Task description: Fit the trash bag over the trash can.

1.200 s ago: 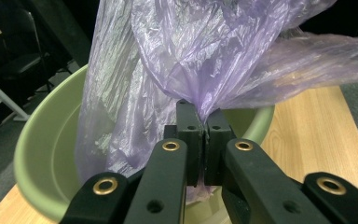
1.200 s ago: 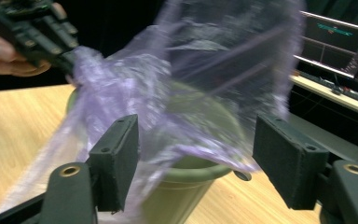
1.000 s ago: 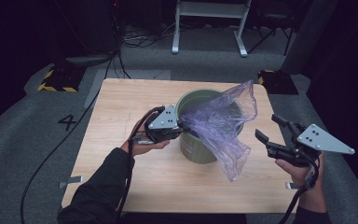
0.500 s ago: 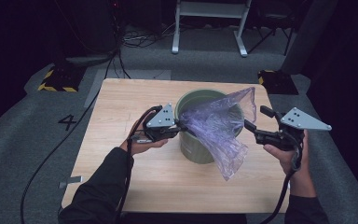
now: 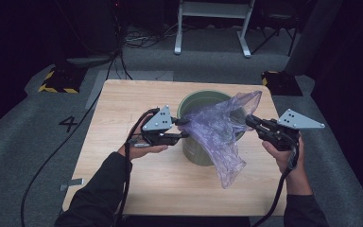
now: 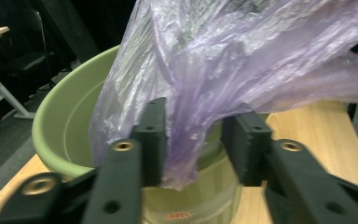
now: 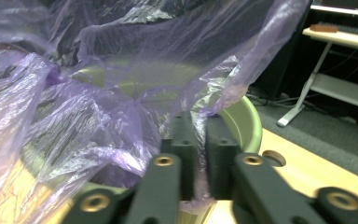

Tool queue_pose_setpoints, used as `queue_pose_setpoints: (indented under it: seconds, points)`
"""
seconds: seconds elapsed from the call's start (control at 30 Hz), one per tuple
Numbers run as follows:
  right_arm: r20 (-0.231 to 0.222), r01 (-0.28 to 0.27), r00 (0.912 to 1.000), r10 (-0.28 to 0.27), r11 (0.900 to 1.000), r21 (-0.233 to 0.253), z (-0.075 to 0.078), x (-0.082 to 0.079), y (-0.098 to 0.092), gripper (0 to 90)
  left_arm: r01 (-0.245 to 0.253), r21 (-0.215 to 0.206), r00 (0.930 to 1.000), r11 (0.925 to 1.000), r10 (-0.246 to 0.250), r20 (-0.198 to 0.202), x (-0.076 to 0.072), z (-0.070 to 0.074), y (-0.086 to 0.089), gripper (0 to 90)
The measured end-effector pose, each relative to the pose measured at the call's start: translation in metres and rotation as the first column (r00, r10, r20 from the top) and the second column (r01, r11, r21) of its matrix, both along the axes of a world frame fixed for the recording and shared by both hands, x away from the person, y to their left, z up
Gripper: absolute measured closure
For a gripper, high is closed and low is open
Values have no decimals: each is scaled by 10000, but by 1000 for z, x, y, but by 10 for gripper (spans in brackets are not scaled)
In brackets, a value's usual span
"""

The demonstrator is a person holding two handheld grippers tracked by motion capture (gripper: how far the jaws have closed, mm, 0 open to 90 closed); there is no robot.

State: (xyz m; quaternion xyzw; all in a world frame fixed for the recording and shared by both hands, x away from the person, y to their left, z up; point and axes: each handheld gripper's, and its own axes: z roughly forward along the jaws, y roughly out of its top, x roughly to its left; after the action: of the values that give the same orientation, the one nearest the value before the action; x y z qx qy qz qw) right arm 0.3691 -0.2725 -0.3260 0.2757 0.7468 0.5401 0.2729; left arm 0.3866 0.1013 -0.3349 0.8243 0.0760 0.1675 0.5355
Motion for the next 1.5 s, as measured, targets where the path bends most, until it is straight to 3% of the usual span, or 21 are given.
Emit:
queue_pose_setpoints:
  seconds: [0.1, 0.27, 0.47, 0.63, 0.77, 0.87, 0.97, 1.07, 1.13, 1.2, 1.23, 1.3, 1.5]
  points:
    - [226, 38, 9997, -34, 9998, -173, 1, -5, 1, 899, -139, -353, 9993, 9993, 127, -343, -7, 5, 2, 305]
    - [432, -95, 9990, 107, 9996, -280, 4, -13, 3, 899, -22, -690, 9991, 9976, -7, -417, -26, 14, 3, 188]
    - [686, -31, 9976, 69, 9984, -566, 6, -18, 10, 892, 166, -902, 9992, 9958, -198, -345, -48, 25, -6, 162]
    - [794, -97, 9967, 151, 9977, -677, 5, -22, 12, 890, -29, -1231, 9989, 9924, -30, -477, -57, 31, -15, 156]
    - [964, -199, 9950, 266, 9973, -705, 3, -29, 12, 889, -439, -930, 9985, 9947, 406, -368, -59, 30, -22, 162]
    - [1019, -259, 9943, 322, 9977, -628, 0, -35, 10, 889, -921, -733, 9956, 9930, 906, -239, -57, 28, -23, 342]
    - [956, -348, 9946, 403, 9977, -584, -3, -39, 8, 889, -937, -461, 9955, 9945, 929, -181, -52, 24, -21, 529]
    - [871, -371, 9953, 423, 9975, -598, -7, -43, 6, 886, -966, -74, 9953, 9953, 966, 17, -49, 18, -18, 653]
    - [860, -406, 9952, 457, 9973, -606, -9, -46, 4, 886, -916, -147, 9958, 9957, 915, -83, -46, 15, -15, 730]
    - [839, -427, 9953, 477, 9973, -603, -11, -48, 4, 886, -888, -190, 9958, 9959, 884, -220, -46, 12, -13, 733]
    - [881, -426, 9949, 481, 9971, -631, -12, -50, 4, 887, -910, -254, 9956, 9955, 904, -238, -47, 11, -13, 685]
    - [901, -440, 9947, 504, 9965, -712, -14, -52, 6, 887, -847, -291, 9964, 9960, 845, -108, -49, 8, -11, 685]
    - [939, -525, 9938, 596, 9957, -766, -19, -59, 7, 887, -622, -244, 9978, 9978, 627, 217, -53, 1, -3, 854]
